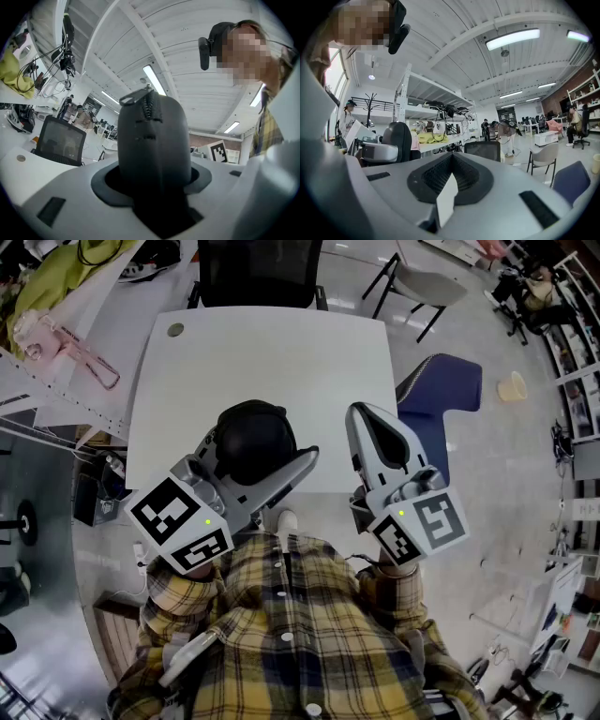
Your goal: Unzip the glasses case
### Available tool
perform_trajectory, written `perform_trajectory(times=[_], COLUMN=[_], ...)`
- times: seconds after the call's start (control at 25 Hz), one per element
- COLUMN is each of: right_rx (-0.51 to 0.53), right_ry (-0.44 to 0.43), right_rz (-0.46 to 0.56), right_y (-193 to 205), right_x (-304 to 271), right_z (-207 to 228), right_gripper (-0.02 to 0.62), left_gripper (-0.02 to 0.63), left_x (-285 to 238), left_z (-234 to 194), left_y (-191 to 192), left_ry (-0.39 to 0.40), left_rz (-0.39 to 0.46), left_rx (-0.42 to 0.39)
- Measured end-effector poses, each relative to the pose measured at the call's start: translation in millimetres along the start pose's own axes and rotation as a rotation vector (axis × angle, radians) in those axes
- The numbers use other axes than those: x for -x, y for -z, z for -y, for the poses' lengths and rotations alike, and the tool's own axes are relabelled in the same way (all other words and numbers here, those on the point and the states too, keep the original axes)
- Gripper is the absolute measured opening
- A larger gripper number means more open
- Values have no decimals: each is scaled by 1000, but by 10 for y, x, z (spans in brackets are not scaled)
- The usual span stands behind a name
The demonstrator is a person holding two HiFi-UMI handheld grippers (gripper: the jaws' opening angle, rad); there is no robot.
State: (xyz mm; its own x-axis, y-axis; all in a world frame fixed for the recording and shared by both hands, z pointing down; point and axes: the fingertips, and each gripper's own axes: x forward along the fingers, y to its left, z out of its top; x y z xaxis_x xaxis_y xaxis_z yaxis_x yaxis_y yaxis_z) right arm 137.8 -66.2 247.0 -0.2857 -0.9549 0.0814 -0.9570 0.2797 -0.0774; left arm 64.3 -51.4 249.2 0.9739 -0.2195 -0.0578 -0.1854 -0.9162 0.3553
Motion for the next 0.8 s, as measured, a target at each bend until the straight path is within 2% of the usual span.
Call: perform_trajectory(times=[0.44,0.8], right_rx=[-11,24], right_ry=[-10,-92], right_rz=[-7,21], right_y=[46,-83], right_x=[103,269], right_z=[34,6], right_gripper=[-2,-2], left_gripper=[259,259], left_x=[-20,-140], left_z=[54,181], left_y=[36,173], left_ry=[-20,-82], left_rz=[15,3], left_rx=[17,-9])
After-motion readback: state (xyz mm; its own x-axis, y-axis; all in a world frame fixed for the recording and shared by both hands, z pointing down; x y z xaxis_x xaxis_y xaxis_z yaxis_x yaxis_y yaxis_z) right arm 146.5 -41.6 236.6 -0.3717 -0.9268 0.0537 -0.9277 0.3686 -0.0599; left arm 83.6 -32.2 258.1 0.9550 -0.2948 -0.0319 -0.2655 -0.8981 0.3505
